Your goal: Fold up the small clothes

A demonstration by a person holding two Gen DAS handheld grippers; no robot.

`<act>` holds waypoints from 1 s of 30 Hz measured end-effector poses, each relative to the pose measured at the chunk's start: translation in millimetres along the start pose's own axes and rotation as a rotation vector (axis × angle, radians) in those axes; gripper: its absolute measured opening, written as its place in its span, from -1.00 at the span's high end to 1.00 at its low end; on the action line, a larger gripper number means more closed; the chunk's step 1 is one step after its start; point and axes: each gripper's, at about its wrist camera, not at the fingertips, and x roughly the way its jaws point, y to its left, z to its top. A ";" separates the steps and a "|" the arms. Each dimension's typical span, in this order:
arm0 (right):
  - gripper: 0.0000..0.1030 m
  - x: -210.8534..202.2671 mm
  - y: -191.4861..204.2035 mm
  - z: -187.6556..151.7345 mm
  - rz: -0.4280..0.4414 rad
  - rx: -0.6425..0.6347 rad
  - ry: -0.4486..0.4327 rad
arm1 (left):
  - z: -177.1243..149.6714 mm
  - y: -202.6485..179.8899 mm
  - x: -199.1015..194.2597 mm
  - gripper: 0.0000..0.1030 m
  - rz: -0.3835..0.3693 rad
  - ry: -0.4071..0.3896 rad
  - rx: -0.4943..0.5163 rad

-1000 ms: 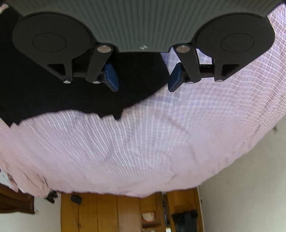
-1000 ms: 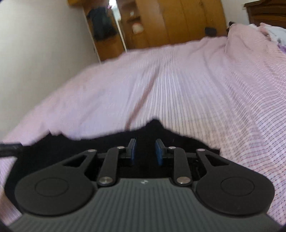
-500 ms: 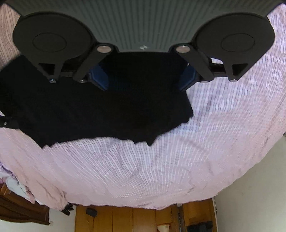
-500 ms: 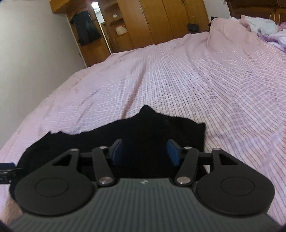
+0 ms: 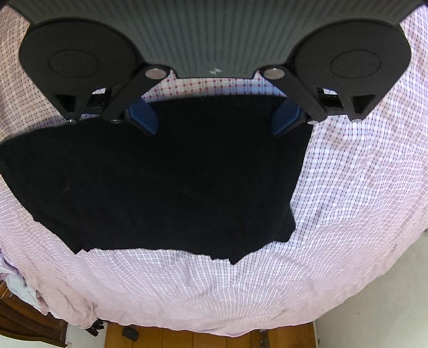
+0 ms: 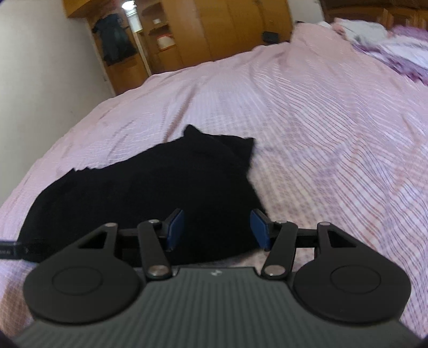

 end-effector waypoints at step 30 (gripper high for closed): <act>-0.45 35.0 -19.4 -9.9 0.125 0.173 0.029 | -8.5 -10.7 4.1 -0.87 0.056 0.057 -0.026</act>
